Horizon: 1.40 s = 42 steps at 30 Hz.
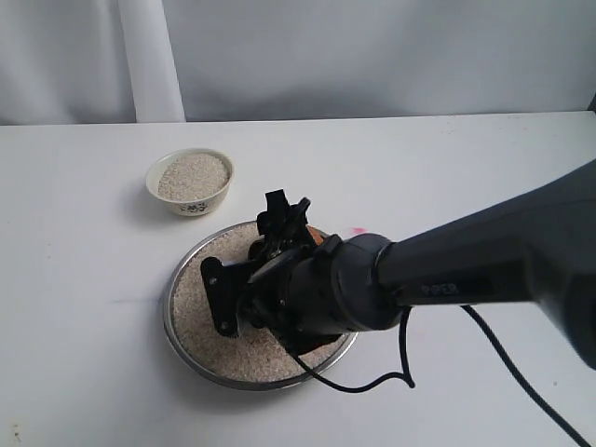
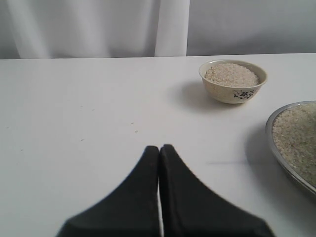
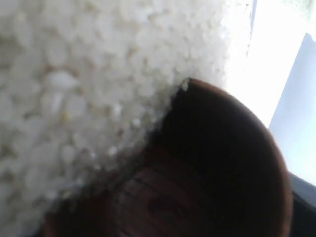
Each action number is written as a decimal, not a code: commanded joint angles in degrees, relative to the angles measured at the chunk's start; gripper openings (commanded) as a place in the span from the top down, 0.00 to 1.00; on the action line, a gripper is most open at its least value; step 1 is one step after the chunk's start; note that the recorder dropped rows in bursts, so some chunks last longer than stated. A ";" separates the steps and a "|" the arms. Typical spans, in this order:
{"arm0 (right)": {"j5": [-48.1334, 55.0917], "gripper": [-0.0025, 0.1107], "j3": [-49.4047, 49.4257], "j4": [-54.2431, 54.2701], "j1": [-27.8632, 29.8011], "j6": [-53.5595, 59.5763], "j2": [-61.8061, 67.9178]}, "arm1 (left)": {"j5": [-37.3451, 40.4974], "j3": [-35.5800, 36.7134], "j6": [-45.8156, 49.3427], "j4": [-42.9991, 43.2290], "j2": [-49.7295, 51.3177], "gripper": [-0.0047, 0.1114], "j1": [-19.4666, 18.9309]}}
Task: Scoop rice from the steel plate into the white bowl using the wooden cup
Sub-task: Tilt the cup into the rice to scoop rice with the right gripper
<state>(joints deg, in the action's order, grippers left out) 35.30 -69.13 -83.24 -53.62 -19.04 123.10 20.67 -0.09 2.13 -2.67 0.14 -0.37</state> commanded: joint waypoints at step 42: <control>-16.05 0.98 -0.27 53.75 8.62 33.13 -8.05 | -0.81 0.09 -0.02 0.02 -0.14 0.96 0.37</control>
<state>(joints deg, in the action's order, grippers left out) 21.84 -69.54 -31.84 -46.29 13.98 116.63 20.67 -0.09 2.13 -2.67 0.14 -0.37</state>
